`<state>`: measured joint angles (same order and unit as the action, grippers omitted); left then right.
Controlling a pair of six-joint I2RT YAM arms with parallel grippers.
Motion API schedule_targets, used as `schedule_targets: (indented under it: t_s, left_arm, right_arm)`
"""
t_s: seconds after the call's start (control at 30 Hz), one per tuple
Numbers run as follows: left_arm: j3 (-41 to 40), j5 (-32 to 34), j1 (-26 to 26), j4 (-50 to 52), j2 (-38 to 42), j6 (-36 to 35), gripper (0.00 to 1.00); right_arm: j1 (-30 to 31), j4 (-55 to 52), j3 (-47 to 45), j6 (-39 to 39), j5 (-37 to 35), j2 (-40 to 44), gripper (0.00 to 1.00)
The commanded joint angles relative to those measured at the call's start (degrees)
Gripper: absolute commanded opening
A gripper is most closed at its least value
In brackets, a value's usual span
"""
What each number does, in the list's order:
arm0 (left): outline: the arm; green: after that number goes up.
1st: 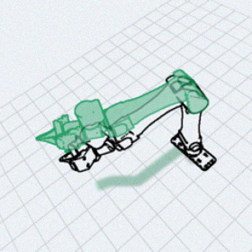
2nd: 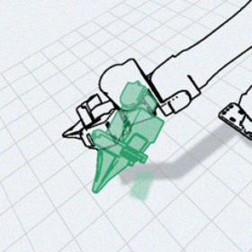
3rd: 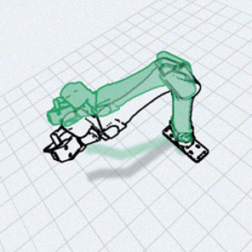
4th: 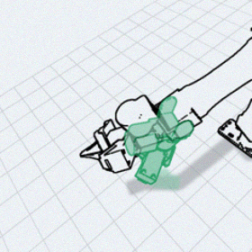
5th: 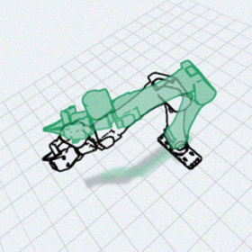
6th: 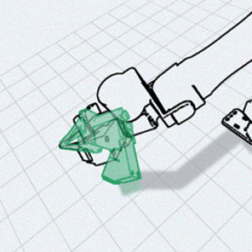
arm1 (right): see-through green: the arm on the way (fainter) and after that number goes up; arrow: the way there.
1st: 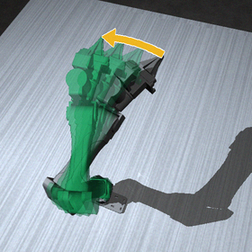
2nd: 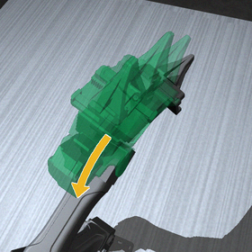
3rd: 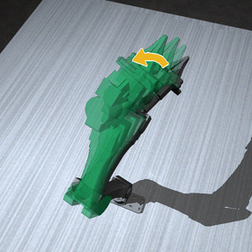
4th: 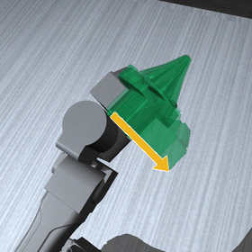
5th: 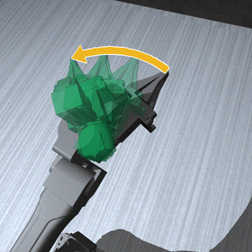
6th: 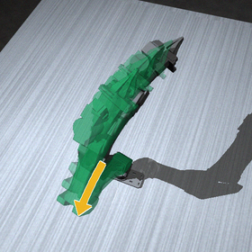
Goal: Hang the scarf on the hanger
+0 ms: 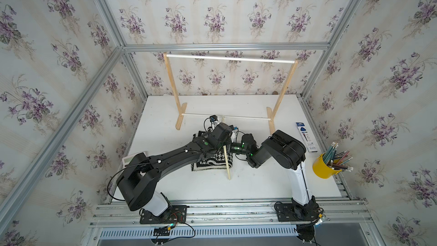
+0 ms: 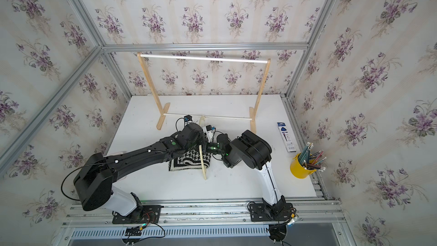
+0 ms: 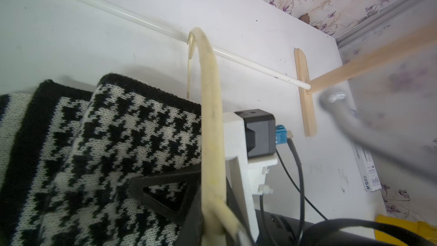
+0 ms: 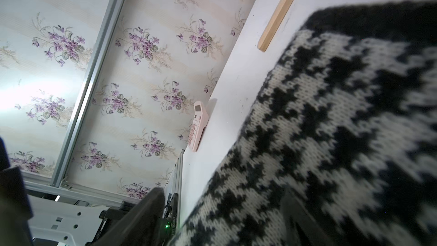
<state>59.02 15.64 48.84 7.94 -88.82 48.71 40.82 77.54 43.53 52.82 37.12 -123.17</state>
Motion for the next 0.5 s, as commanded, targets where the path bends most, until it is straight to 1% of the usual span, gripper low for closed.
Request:
schedule_targets:
  t_s: [0.0,0.13,0.23,0.47]
  left_arm:
    - [-0.3,-5.1,0.3,1.6,-0.7,0.5,0.00]
    - [-0.3,-4.6,0.3,1.9,-0.4,0.3,0.00]
    - [-0.4,-4.2,0.3,2.2,-0.2,0.0,0.00]
    - [-0.7,-2.9,0.3,2.2,-0.4,-0.4,0.00]
  right_arm:
    - [0.5,-1.7,-1.4,-4.0,0.2,2.7,0.84]
    - [0.5,-11.3,-2.9,-8.8,-3.2,6.7,0.83]
    - [0.5,-16.1,-4.8,-11.5,-6.3,9.5,0.83]
    - [0.5,-22.6,-8.8,-15.9,-13.4,14.3,0.82]
